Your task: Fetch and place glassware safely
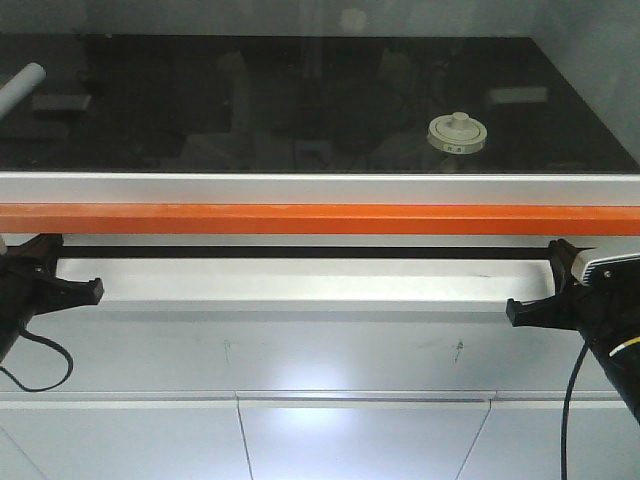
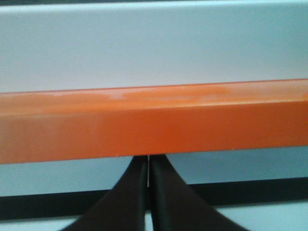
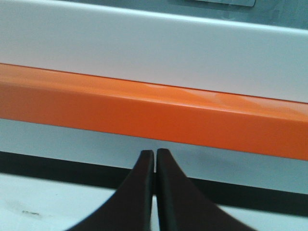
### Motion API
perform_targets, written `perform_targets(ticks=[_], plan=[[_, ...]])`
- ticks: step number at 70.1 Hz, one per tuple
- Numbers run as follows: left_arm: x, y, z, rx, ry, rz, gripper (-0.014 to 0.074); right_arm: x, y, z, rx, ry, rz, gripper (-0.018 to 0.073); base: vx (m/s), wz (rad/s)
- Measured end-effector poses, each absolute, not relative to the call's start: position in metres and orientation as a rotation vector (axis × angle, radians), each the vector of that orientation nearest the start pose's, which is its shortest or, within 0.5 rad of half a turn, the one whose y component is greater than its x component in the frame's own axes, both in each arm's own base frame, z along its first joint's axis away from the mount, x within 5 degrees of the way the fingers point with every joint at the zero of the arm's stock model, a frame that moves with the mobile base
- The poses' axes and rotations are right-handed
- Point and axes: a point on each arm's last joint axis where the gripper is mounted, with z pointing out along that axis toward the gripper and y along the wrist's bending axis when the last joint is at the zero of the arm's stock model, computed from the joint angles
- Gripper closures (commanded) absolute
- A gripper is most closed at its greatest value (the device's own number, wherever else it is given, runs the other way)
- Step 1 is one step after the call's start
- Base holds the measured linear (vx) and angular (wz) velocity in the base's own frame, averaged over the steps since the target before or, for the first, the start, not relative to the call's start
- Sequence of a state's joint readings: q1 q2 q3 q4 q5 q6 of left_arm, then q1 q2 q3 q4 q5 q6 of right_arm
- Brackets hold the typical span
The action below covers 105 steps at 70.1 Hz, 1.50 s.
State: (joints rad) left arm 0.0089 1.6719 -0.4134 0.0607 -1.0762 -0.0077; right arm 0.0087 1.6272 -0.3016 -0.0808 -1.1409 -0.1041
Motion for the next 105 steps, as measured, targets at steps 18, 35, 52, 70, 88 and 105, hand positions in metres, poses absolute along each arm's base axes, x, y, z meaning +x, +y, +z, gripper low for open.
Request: perform_targets(ticks=[18, 35, 52, 70, 88, 105], plan=[[0.28, -0.002, 0.171, 0.051, 1.674, -0.02, 0.0603, 0.247, 0.009, 0.164, -0.174, 1.66, -0.036, 0.056, 0.0, 0.0], [0.28, -0.002, 0.17, 0.052, 1.676, -0.02, 0.0603, 0.247, 0.009, 0.164, -0.168, 1.661, -0.031, 0.056, 0.0, 0.0], [0.28, -0.003, 0.171, 0.066, 1.673, -0.025, 0.0603, 0.25, 0.009, 0.166, -0.16, 1.651, -0.024, 0.056, 0.0, 0.0], [0.28, -0.004, 0.171, 0.068, 1.67, -0.026, 0.0603, 0.256, 0.009, 0.167, -0.159, 1.662, -0.024, 0.056, 0.0, 0.0], [0.28, -0.004, 0.172, 0.07, 1.659, -0.027, 0.0603, 0.267, 0.009, 0.169, -0.16, 1.675, -0.026, 0.056, 0.0, 0.0], [0.28, -0.004, 0.173, 0.072, 1.645, -0.028, 0.0603, 0.268, 0.009, 0.17, -0.159, 1.665, -0.026, 0.056, 0.0, 0.0]])
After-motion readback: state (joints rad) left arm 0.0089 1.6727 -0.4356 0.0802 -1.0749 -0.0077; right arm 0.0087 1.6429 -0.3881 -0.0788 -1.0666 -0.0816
